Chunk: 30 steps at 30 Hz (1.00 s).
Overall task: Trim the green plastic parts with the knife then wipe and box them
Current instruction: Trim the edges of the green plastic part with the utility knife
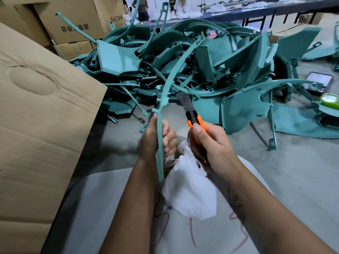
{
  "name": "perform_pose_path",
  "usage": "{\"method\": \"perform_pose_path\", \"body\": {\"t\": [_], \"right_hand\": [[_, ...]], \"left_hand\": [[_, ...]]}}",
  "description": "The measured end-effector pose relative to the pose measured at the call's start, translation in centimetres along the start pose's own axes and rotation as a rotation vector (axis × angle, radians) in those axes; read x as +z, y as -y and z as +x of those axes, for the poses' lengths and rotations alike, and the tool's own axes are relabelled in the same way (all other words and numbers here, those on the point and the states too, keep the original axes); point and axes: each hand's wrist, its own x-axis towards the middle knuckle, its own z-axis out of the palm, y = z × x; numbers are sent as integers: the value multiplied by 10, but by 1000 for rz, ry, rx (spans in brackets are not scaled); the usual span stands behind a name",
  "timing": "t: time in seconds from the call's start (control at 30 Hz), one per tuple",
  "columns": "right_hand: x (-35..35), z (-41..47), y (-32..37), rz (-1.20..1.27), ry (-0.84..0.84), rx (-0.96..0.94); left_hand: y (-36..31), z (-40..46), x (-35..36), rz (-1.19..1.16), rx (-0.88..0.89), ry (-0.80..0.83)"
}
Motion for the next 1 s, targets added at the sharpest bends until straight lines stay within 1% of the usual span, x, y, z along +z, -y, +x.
{"method": "perform_pose_path", "body": {"t": [0.07, 0.13, 0.23, 0.33, 0.43, 0.57, 0.73, 0.87, 1.0], "right_hand": [[1, 0, 1, 102, 19, 31], [4, 0, 0, 148, 58, 49], [6, -1, -3, 144, 105, 91], [4, -3, -4, 116, 169, 108], [1, -3, -4, 150, 191, 121], [-1, -2, -3, 155, 149, 126], [-2, -3, -4, 194, 227, 112], [-7, -2, -4, 232, 285, 138], [-4, -1, -3, 268, 299, 155]], "left_hand": [[1, 3, 1, 54, 82, -160], [-1, -2, 5, 110, 175, -254], [2, -4, 7, 192, 329, -271], [1, -7, 5, 234, 396, -268], [-3, -10, 4, 260, 431, -255], [-6, -13, 5, 279, 470, -299], [-7, -13, 4, 315, 459, -320], [-9, -10, -5, 297, 457, -351], [-10, -12, -6, 331, 481, -306]]}}
